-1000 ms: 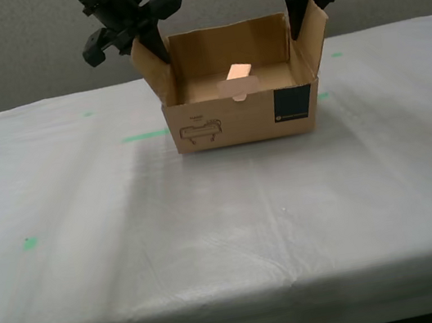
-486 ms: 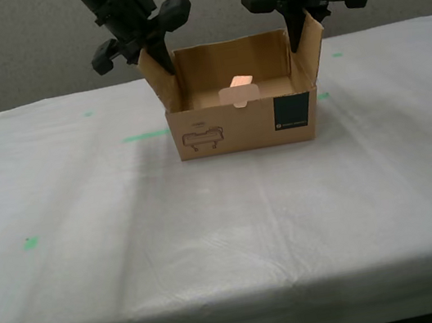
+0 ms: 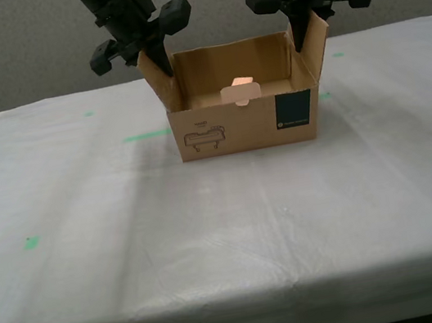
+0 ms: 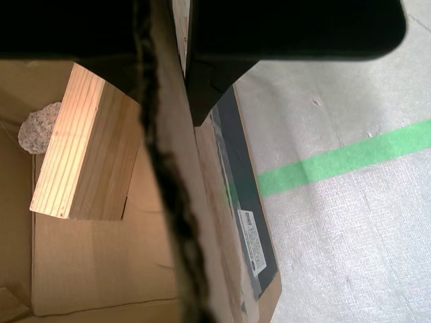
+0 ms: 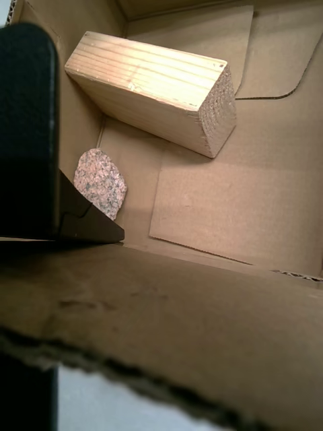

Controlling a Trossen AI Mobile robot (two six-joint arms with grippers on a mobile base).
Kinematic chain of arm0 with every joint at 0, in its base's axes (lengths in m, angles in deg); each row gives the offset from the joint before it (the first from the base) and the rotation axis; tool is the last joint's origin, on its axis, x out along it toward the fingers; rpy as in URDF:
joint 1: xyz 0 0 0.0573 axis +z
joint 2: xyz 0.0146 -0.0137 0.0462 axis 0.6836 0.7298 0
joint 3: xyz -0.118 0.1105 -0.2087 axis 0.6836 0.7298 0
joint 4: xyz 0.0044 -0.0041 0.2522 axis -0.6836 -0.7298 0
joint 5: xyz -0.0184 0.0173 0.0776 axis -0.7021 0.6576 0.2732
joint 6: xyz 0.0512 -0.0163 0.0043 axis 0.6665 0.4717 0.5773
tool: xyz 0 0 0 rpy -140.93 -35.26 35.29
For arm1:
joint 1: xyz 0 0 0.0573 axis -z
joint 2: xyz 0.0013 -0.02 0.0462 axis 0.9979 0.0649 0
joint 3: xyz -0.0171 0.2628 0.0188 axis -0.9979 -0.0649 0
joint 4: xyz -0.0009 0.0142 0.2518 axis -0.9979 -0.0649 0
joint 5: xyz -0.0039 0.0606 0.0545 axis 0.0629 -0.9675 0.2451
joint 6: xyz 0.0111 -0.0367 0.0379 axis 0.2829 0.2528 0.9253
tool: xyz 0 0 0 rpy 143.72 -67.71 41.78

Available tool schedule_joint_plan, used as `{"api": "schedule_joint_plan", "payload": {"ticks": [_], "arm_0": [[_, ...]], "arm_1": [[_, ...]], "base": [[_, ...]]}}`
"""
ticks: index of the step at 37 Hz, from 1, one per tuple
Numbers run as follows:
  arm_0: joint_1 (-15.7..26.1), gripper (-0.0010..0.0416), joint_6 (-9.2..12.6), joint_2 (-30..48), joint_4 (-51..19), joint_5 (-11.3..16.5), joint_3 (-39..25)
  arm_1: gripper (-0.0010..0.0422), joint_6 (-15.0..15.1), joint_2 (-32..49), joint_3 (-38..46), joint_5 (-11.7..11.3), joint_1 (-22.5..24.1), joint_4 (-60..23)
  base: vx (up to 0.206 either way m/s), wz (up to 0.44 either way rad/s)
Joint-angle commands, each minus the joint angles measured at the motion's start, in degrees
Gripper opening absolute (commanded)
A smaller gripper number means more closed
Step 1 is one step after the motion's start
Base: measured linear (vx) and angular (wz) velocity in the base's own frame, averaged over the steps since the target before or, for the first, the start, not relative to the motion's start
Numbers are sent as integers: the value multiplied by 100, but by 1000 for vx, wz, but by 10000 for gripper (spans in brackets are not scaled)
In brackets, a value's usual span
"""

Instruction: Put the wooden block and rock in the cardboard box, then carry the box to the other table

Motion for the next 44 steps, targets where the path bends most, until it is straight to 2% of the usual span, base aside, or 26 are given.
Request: {"api": "schedule_joint_plan", "payload": {"ticks": [1,21,25,32,44], "arm_0": [[2,0,-20,0,37,-4,-11],[2,3,-33,-9,46,-11,-11],[2,11,-33,-9,42,-24,-11],[2,63,-28,-9,28,-24,-11],[4,216,-26,-9,28,-24,-11]], "arm_1": [[0,20,11,-11,87,4,-87],[1,24,9,-11,85,-7,-243],[18,24,9,-11,85,-7,-271],[75,20,9,-11,85,-7,-282],[170,-42,9,-11,85,-7,-291]], "base": [[0,0],[0,0],[0,0],[0,0],[0,0]]}}
